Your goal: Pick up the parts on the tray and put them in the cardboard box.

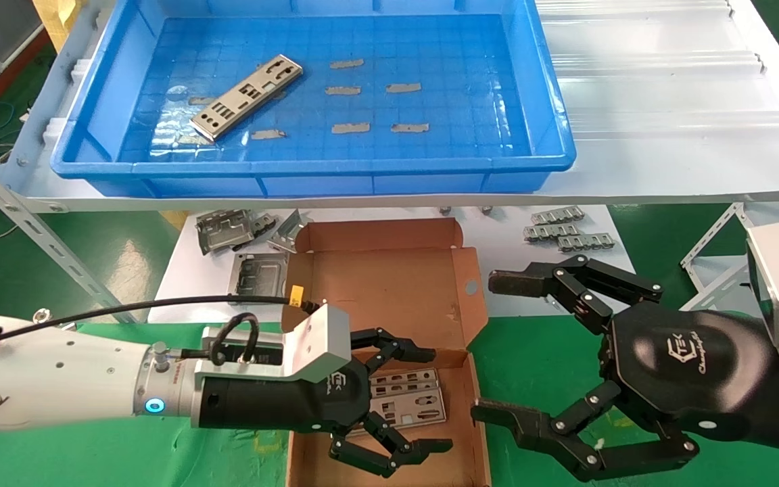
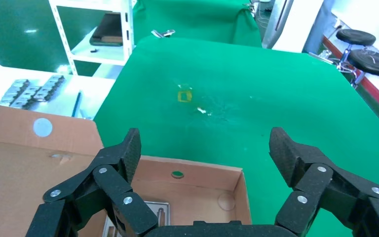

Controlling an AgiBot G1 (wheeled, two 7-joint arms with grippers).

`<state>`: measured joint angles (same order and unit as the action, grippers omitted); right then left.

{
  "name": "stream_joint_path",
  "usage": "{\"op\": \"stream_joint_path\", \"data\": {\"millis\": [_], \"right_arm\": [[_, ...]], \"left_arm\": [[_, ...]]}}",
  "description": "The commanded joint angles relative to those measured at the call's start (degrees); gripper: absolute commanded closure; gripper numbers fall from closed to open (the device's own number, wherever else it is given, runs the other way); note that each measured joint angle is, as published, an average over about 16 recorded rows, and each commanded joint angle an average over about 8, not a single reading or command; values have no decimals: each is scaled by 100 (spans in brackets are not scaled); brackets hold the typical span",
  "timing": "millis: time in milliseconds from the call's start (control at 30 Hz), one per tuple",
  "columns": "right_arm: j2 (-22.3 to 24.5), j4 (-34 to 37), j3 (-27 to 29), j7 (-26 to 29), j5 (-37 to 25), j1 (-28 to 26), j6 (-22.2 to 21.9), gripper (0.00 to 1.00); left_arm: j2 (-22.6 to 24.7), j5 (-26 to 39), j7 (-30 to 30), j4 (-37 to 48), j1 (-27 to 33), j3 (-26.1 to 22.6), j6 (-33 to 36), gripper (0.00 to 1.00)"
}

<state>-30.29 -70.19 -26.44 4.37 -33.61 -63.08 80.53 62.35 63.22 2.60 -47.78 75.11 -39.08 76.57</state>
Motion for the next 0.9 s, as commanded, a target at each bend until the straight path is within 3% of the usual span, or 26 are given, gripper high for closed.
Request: {"op": "stream_joint_path", "data": {"millis": [33,400,900], "right_arm": [[0,0,0,0,0,1,-1,0],[0,0,0,0,0,0,-1,0],[0,1,0,0,0,1,-1,0]], "left_arm": [[-58,-181,-14,-12,-52,70,145,0],[-75,-94,-33,-70,-47,70,51,0],[-710,-590,-344,-668,-361,606,263,0]]}}
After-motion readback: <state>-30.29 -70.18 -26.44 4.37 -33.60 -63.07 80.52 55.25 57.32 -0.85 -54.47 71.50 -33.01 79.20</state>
